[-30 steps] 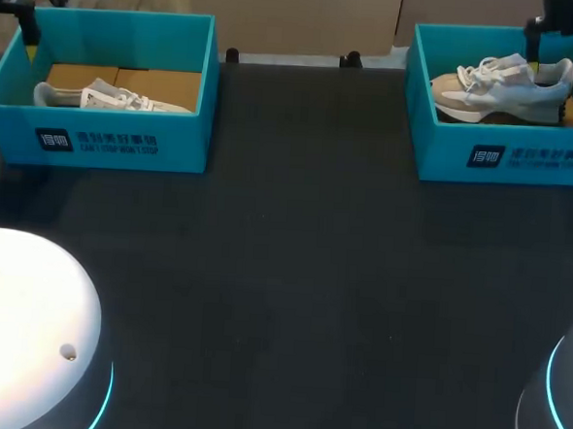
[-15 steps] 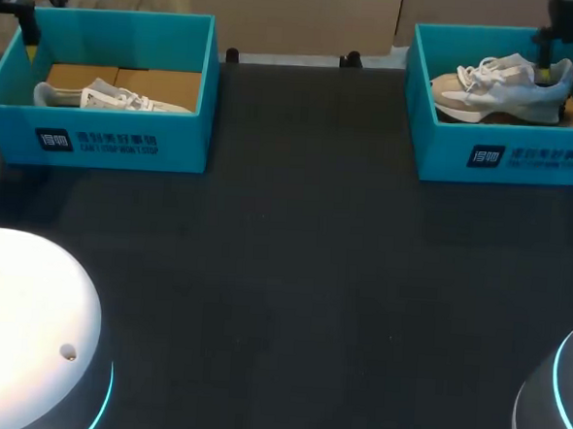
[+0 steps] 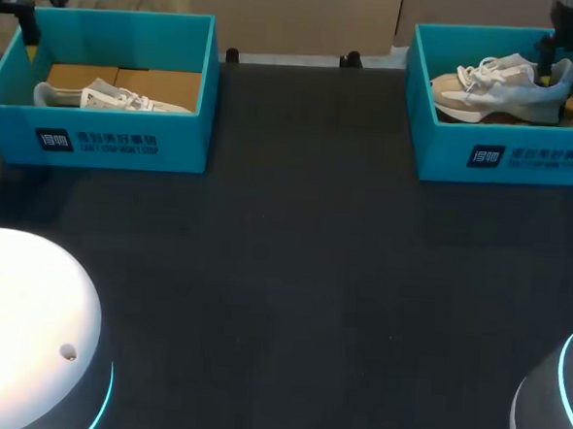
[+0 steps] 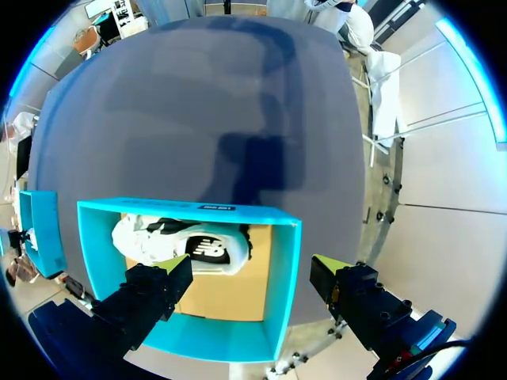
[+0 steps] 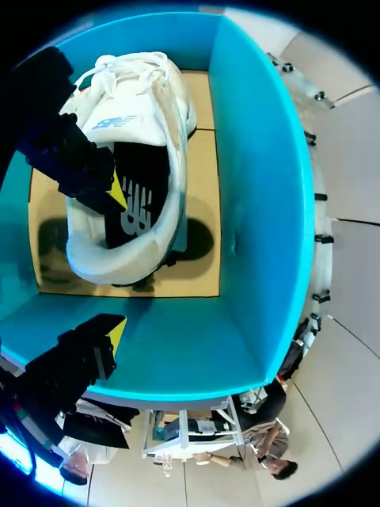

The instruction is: Take the shoe out of the shoebox, open the shoe tongue, remove and reinsert the insole, then place the shoe into the shoebox

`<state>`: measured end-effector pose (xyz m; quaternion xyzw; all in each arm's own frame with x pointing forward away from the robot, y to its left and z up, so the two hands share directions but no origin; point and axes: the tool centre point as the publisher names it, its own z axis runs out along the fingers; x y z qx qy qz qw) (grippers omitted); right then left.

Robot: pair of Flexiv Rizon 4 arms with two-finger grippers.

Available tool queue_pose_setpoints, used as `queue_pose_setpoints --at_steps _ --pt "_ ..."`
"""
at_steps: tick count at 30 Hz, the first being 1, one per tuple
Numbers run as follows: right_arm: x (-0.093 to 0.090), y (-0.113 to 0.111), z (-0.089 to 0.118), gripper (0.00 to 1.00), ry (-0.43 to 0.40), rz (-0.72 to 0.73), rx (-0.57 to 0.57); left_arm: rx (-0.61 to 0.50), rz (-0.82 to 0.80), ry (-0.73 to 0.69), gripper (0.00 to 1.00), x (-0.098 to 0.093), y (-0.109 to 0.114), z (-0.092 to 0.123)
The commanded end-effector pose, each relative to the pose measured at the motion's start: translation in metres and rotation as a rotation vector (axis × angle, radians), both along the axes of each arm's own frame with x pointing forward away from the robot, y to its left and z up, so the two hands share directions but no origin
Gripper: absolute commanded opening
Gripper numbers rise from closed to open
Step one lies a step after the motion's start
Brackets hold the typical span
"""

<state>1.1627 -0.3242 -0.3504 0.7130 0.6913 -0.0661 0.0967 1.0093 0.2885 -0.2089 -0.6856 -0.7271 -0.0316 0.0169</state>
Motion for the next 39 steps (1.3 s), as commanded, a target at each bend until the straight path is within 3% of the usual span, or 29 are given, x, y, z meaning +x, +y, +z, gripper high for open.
queue_pose_setpoints --at_steps 1,13,17,32,39 --pt "0.011 -0.003 -0.009 0.83 0.023 0.000 0.012 0.002 -0.001 -0.003 1.00 -0.002 0.000 0.000" --pt "0.012 -0.004 -0.025 0.80 0.053 0.004 0.046 0.002 -0.001 -0.003 1.00 -0.002 0.000 0.000" --pt "0.012 -0.004 -0.032 0.86 0.066 0.001 0.064 0.002 -0.001 -0.003 1.00 -0.002 0.000 0.000" --pt "0.010 0.001 -0.042 0.70 0.087 0.001 0.090 0.002 -0.001 -0.003 1.00 -0.002 0.000 0.000" --pt "0.009 0.003 -0.039 0.75 0.085 -0.003 0.095 0.002 -0.001 -0.003 1.00 -0.002 0.000 0.000"
